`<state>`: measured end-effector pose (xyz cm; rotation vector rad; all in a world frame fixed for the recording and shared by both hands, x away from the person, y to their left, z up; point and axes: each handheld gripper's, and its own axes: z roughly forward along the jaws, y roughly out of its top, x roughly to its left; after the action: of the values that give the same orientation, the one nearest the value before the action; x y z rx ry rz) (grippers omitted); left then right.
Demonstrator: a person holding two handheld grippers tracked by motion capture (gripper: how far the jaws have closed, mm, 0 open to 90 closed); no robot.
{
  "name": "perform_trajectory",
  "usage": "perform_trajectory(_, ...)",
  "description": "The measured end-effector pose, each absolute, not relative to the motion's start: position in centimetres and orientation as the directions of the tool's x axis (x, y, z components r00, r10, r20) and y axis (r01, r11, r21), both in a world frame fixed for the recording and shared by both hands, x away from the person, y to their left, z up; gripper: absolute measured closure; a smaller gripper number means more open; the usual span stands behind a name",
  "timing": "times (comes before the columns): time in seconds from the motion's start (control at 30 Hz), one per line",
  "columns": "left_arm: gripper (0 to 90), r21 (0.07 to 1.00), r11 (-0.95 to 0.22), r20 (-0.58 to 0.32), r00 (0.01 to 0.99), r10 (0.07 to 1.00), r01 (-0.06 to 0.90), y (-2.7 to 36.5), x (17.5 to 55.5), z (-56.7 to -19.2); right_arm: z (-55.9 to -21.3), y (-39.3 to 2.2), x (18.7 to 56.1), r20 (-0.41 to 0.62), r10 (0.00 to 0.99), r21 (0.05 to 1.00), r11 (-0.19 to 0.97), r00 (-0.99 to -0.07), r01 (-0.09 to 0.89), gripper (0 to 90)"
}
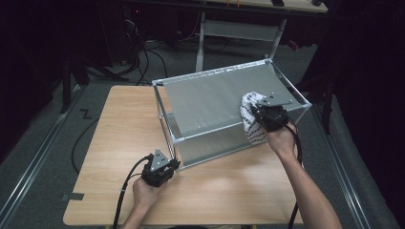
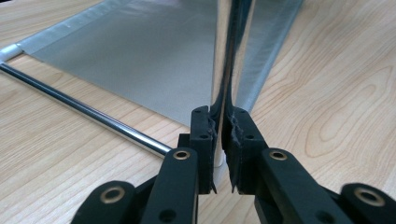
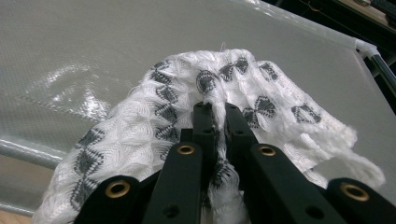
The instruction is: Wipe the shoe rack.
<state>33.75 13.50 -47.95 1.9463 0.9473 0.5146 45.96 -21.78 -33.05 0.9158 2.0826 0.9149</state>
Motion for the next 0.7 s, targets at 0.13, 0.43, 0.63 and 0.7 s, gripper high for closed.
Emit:
perform_trajectory(0.13,81.8,0.853,-0.311,-0.012,0.613,0.79,0.418,13.9,33.7,-48.0,-33.1,-22.0,46.1,-0.296,0.8,0.799,0.507,-0.522,0.323,86.4)
perform_trajectory(0.43,81.8,0.849,-0.304,-0.011,0.59,0.807,0.432,15.0,33.5,-47.9,-33.0,-22.6,46.0,-0.302,0.806,0.797,0.506,-0.508,0.33,86.4)
perform_trajectory(0.63,81.8,0.843,-0.306,-0.009,0.582,0.813,0.441,15.6,33.6,-47.8,-33.0,-23.1,45.9,-0.319,0.809,0.794,0.513,-0.494,0.326,86.4)
perform_trajectory(0.7,81.8,0.841,-0.306,-0.01,0.579,0.816,0.446,15.8,33.6,-47.7,-33.0,-23.3,45.8,-0.325,0.81,0.793,0.515,-0.488,0.327,86.4)
